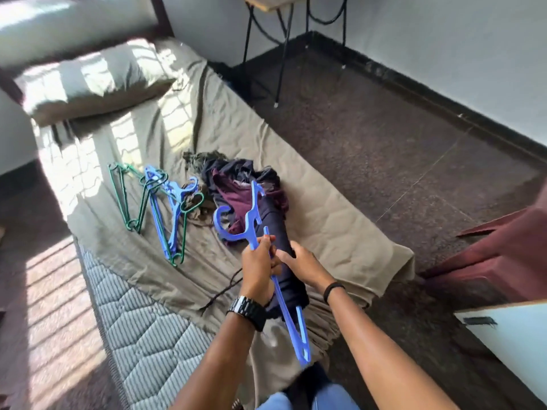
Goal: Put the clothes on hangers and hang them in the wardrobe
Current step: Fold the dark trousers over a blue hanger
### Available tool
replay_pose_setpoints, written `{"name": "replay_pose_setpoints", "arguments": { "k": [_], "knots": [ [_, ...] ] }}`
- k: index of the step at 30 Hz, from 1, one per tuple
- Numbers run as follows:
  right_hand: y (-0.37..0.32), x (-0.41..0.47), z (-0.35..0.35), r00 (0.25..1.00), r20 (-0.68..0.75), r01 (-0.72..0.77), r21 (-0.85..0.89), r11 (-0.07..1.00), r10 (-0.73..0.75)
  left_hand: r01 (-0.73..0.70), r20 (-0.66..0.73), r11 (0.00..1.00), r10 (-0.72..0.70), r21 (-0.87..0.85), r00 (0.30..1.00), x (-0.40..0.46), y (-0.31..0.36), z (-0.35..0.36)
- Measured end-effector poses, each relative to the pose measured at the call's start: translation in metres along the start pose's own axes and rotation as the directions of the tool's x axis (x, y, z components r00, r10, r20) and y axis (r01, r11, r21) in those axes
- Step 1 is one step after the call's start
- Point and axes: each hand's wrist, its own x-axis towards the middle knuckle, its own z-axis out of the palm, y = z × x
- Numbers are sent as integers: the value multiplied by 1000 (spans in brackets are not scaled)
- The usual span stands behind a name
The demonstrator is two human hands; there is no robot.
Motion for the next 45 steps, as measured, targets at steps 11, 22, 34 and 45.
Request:
{"name": "replay_pose_setpoints", "arguments": {
  "k": [11,22,34,45],
  "knots": [
    [-26,-138,-115,962,-264,20,302,953,63,185,563,959,-276,213,779,-27,50,135],
    [34,-282,-190,620,-775,-154,32,988,121,-124,818,902,-307,413,487,-118,18,270],
    [102,-524,-278,71,-971,-161,214,964,227,-892,790,100,-427,-441,-439,-304,-110,413],
    [132,-760,-298,-306,-926,-156,279,948,222,-393,330,131,-342,-910,-880,-584,-221,507]
  ]
}}
